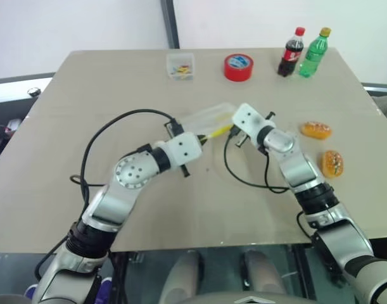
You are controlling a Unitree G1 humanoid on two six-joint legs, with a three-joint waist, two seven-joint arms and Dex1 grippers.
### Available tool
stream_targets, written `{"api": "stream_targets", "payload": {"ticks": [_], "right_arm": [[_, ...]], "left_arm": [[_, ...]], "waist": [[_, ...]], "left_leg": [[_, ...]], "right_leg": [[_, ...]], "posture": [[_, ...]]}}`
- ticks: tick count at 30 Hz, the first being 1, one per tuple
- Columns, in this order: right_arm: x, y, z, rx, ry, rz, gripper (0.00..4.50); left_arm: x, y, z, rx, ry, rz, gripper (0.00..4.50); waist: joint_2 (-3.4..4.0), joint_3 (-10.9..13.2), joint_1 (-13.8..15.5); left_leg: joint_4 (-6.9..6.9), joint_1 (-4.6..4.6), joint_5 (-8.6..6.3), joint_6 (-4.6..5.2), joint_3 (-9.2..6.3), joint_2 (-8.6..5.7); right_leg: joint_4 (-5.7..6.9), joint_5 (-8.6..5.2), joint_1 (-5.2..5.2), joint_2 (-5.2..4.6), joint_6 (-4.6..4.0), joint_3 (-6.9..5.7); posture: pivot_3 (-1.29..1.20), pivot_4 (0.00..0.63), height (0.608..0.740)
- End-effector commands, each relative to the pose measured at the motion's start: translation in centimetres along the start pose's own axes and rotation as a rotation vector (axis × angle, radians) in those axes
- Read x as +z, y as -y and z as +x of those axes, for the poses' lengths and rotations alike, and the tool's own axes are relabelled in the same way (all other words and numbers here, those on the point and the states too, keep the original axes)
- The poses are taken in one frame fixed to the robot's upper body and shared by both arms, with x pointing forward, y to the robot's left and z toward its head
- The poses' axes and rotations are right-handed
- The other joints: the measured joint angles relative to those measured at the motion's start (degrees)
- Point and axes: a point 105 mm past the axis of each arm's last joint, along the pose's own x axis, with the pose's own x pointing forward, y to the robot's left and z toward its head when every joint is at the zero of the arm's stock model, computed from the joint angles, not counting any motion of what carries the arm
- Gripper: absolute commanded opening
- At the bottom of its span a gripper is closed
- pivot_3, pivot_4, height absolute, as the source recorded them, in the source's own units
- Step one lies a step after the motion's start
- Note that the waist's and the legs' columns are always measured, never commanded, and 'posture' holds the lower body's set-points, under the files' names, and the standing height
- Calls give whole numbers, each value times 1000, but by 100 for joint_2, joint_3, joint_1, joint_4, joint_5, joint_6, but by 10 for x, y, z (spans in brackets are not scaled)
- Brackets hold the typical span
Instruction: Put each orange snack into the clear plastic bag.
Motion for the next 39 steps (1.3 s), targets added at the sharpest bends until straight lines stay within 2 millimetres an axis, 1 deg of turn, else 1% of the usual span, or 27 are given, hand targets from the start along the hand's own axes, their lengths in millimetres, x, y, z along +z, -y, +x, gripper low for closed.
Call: {"api": "stream_targets", "payload": {"ticks": [1,3,4,6,8,9,13,18,20,23,26,31,34,36,37,39], "right_arm": [[-3,3,-17,-37,24,91,1979],[-2,-1,-27,-24,45,191,1979],[2,-3,-33,-16,73,267,1820],[14,-5,-43,5,123,393,1162],[29,-10,-45,30,168,492,287],[33,-12,-45,40,178,520,56],[53,-18,-34,70,221,599,56],[64,-24,-23,109,240,619,56],[66,-26,-20,121,243,625,56],[67,-35,-15,166,238,626,56],[67,-40,-12,180,239,640,56],[69,-42,-7,191,245,688,56],[64,-42,-2,177,232,695,56],[60,-41,0,155,231,667,56],[58,-40,2,132,230,621,56],[52,-37,4,66,240,413,56]], "left_arm": [[-1,-27,-6,96,57,35,0],[-7,-31,-7,114,53,48,0],[-8,-32,-7,115,59,44,0],[-9,-32,-8,113,76,42,0],[-10,-30,-9,112,93,46,0],[-10,-30,-9,114,98,49,0],[-12,-25,-10,101,121,44,0],[-11,-22,-11,89,150,49,0],[-9,-20,-11,82,164,51,0],[-2,-14,-12,65,196,46,0],[3,-8,-15,36,221,44,0],[5,-1,-19,-4,236,69,0],[9,5,-21,-30,266,66,0],[10,7,-22,-39,276,59,0],[11,7,-22,-37,280,50,0],[11,7,-23,-44,290,23,0]], "waist": [[0,0,14],[0,0,11],[0,0,7],[0,0,-14],[0,0,-35],[0,0,-34],[1,0,-26],[1,0,-24],[1,0,-26],[2,0,-32],[2,0,-39],[2,0,-35],[2,0,-35],[2,0,-35],[2,1,-36],[3,1,-35]], "left_leg": [[1,0,0,0,0,0],[2,-2,0,0,-1,0],[3,-3,-1,1,0,0],[3,-3,-11,19,-2,1],[4,-2,-13,22,0,2],[5,2,-14,23,1,3],[17,8,-14,24,-1,2],[24,9,-14,24,-1,0],[24,9,-14,24,-1,0],[24,9,-14,24,0,0],[23,10,-14,24,1,1],[23,9,-14,24,2,1],[23,9,-14,24,2,1],[23,9,-14,24,2,1],[23,9,-14,24,2,1],[23,9,-14,24,3,1]], "right_leg": [[0,0,0,0,0,-1],[-1,0,1,-2,0,-1],[0,0,0,-2,0,0],[2,0,0,-2,0,0],[8,0,-1,-1,0,3],[14,0,-1,0,0,4],[34,0,0,0,0,2],[42,0,-1,0,0,3],[41,0,-1,0,0,3],[42,0,-2,0,0,3],[43,0,-4,1,0,6],[45,0,-6,0,0,7],[46,0,-5,0,0,7],[46,0,-5,0,0,7],[46,0,-6,0,0,7],[45,0,-7,0,0,7]], "posture": [[0,150,740],[0,150,740],[0,150,740],[0,150,740],[0,150,740],[0,150,740],[0,150,740],[0,150,740],[0,150,740],[0,150,740],[0,150,740],[0,150,740],[0,150,740],[0,150,740],[0,150,740],[0,150,740]]}}
